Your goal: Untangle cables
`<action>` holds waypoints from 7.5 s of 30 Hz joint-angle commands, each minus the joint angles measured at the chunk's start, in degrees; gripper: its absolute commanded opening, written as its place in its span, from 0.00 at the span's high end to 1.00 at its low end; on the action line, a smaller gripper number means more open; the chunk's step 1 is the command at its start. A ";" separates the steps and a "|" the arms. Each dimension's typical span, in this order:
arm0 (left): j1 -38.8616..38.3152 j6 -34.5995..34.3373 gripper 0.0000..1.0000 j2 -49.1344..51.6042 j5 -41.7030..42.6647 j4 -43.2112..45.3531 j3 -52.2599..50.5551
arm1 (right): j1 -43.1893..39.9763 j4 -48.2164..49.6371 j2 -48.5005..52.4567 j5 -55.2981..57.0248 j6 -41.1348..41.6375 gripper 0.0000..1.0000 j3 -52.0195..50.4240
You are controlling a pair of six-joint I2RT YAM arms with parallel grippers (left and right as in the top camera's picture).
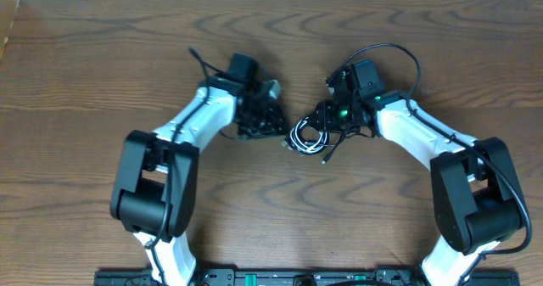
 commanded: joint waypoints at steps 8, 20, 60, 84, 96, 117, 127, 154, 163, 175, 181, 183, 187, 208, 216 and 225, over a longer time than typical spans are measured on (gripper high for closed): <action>4.28 -5.42 0.67 0.63 -5.88 -1.03 0.90 | 2.12 1.14 -2.80 -2.14 -5.97 0.64 2.51; 4.28 -6.58 0.67 0.66 -7.34 -1.25 0.90 | 10.45 -0.70 -2.75 13.40 -3.32 0.68 2.43; 4.28 -6.49 0.67 0.66 -7.32 -1.53 0.68 | 14.27 4.57 5.57 17.92 6.88 0.99 2.38; 8.39 -1.36 0.67 0.66 18.88 2.43 0.68 | -2.29 9.68 2.27 -40.68 -17.57 0.99 2.38; 5.99 -1.38 0.67 0.66 19.28 3.10 0.68 | -4.15 9.40 2.27 -42.66 -18.36 0.99 2.36; 5.40 -1.36 0.72 0.66 12.83 1.68 0.68 | -3.72 5.57 2.29 -35.12 -20.20 0.99 2.34; 5.16 -1.36 0.52 0.66 17.11 3.74 0.68 | -3.34 5.60 2.32 -35.74 -20.20 0.99 2.34; -3.21 1.62 0.93 0.66 3.85 3.02 0.42 | -5.51 2.86 2.32 -26.38 -20.28 0.99 2.34; -2.84 9.97 0.92 0.28 9.84 -0.74 0.42 | -6.05 -1.03 2.32 -5.31 -17.31 0.99 2.32; -1.97 12.85 0.93 -11.54 9.66 -2.93 0.52 | -6.49 -3.08 2.32 7.76 -15.37 0.99 2.34; -0.35 12.52 0.93 -18.29 8.37 -2.51 0.52 | -8.04 -4.33 2.32 10.36 -15.39 0.99 2.34; 0.26 10.93 0.93 -19.67 5.70 -2.54 0.52 | -9.11 -4.61 2.32 10.32 -15.39 0.99 2.34; 0.66 10.69 0.92 -20.13 5.33 -2.56 0.52 | -10.34 -5.38 2.25 7.78 -15.65 0.99 2.34; -0.42 11.56 0.93 -19.80 5.31 -1.68 0.50 | -17.11 -4.24 1.73 -52.41 -29.14 0.59 2.45; -3.17 11.54 0.92 -19.28 5.33 -0.31 0.50 | -15.23 -4.20 1.73 -57.66 -28.59 0.51 2.45; -6.67 11.54 0.93 -19.15 5.31 1.55 0.50 | -11.02 2.54 1.73 -52.87 -13.51 0.59 2.45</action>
